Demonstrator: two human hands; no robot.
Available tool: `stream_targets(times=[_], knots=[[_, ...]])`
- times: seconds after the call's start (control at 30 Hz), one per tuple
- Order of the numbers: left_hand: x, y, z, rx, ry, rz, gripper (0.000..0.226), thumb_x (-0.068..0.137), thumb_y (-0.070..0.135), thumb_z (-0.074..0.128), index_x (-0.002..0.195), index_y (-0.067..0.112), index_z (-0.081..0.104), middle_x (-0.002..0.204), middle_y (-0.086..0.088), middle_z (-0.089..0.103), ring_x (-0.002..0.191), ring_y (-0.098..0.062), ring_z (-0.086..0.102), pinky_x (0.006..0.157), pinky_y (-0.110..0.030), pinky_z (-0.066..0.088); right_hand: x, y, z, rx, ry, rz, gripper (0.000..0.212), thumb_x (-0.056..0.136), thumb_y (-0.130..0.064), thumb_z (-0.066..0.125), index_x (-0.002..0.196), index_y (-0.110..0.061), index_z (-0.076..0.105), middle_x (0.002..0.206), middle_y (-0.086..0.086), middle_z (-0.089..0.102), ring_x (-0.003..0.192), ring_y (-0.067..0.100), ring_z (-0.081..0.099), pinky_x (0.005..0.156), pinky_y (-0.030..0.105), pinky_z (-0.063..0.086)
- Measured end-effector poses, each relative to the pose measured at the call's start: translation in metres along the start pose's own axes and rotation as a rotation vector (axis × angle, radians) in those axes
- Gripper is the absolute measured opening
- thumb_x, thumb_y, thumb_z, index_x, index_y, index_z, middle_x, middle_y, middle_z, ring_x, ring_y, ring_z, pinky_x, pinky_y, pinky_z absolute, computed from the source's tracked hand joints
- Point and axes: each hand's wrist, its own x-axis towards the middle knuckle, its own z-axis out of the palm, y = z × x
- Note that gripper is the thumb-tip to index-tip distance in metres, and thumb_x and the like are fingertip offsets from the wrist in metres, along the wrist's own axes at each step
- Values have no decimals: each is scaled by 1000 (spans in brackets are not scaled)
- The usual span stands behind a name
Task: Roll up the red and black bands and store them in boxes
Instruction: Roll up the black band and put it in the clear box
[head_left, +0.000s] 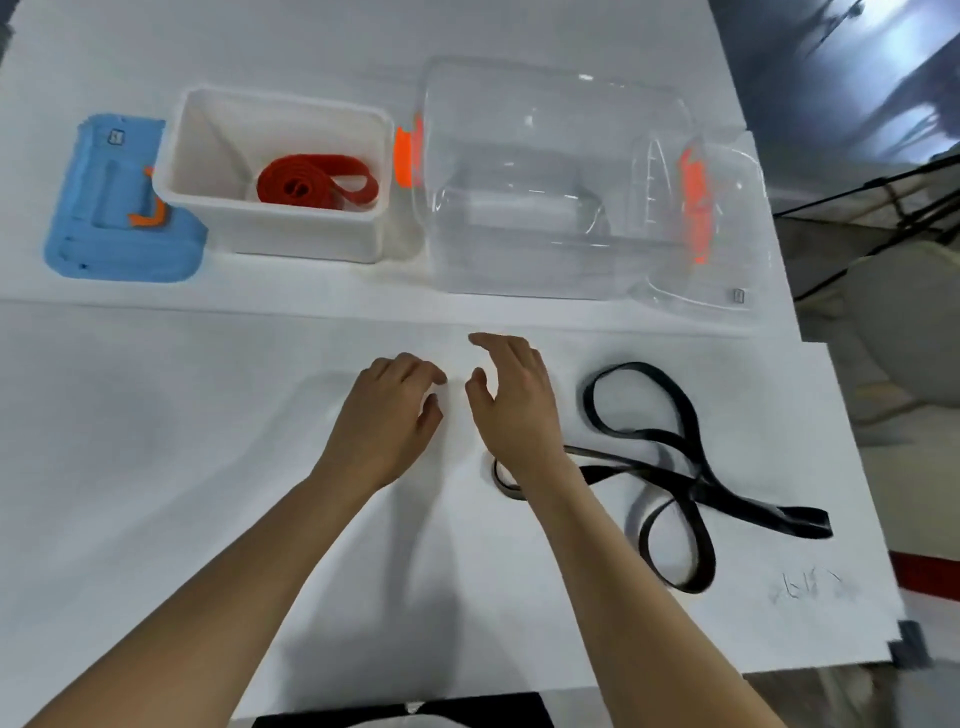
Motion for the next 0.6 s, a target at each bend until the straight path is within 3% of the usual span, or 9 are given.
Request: stream_targets(times=[0.23,0.33,0.47,0.53,0.6], knots=[[-40,64,81,52,-176,47,25,90,14,61,114,16,68,112,-2,68,98,-29,63,85,-41,51,-68,86,-40,-5,-32,109,40,93,-9,58,132,-16,64,125,1,65,115,25,58,98,41,52],[-45,81,105,93,-223,45,26,88,15,61,114,14,66,124,-5,64,105,-34,61,87,-43,51,-89,116,-49,18,-56,169,39,94,-9,58,132,-18,64,125,-2,64,118,20,56,99,42,51],[-44,85,133,134,-398,-33,54,86,26,70,137,23,54,163,-8,28,142,-34,37,111,-45,38,-106,143,-54,-20,-120,207,37,95,-10,58,132,-17,64,124,-1,65,117,21,54,101,39,49],[-44,81,145,147,-471,-51,59,83,26,75,138,25,53,168,-6,17,145,-33,34,112,-44,38,-110,154,-54,-42,-153,213,37,95,-11,58,131,-17,64,120,0,65,114,22,55,100,40,49],[-46,77,155,134,-447,-68,50,82,17,75,129,22,61,167,-4,20,136,-33,43,101,-41,48,-113,164,-54,-71,-186,220,39,93,-13,61,132,-17,63,119,1,64,113,24,56,100,42,50]])
